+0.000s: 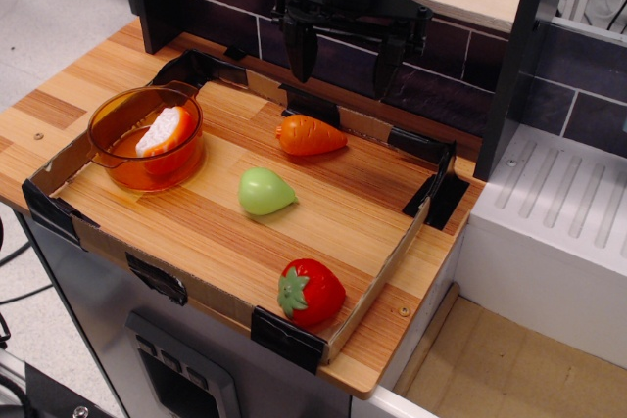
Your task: Take sushi out of pot
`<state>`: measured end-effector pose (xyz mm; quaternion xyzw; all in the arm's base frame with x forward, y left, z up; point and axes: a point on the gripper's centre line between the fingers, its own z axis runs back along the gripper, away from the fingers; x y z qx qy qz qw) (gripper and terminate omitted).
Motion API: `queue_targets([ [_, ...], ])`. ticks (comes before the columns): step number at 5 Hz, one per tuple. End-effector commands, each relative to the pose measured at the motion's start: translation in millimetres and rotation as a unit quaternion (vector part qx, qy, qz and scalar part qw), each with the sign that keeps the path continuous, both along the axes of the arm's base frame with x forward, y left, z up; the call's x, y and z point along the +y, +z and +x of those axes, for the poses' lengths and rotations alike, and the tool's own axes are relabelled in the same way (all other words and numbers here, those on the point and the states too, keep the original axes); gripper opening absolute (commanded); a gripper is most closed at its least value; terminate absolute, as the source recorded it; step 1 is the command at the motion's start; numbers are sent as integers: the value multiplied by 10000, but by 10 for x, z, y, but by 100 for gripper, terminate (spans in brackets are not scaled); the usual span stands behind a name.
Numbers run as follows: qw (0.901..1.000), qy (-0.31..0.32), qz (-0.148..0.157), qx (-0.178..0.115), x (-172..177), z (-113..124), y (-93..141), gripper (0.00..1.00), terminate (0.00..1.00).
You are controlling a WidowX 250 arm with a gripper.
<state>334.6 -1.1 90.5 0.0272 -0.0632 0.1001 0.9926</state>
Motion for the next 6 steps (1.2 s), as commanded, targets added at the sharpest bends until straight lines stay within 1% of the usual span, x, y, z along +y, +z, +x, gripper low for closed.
queue_targets([
  [1,10000,0,0,0,0,0,0,100,0],
  [2,9994,-295,136,-145,250,-107,102,100,0],
  [3,9985,-520,38,-160,620,-227,210,100,0],
  [4,9973,-687,-60,-256,943,-391,253,100,0],
  [5,9955,-893,96,-311,1153,-548,189,100,0],
  [6,9957,-909,18,-154,1310,-657,90,100,0],
])
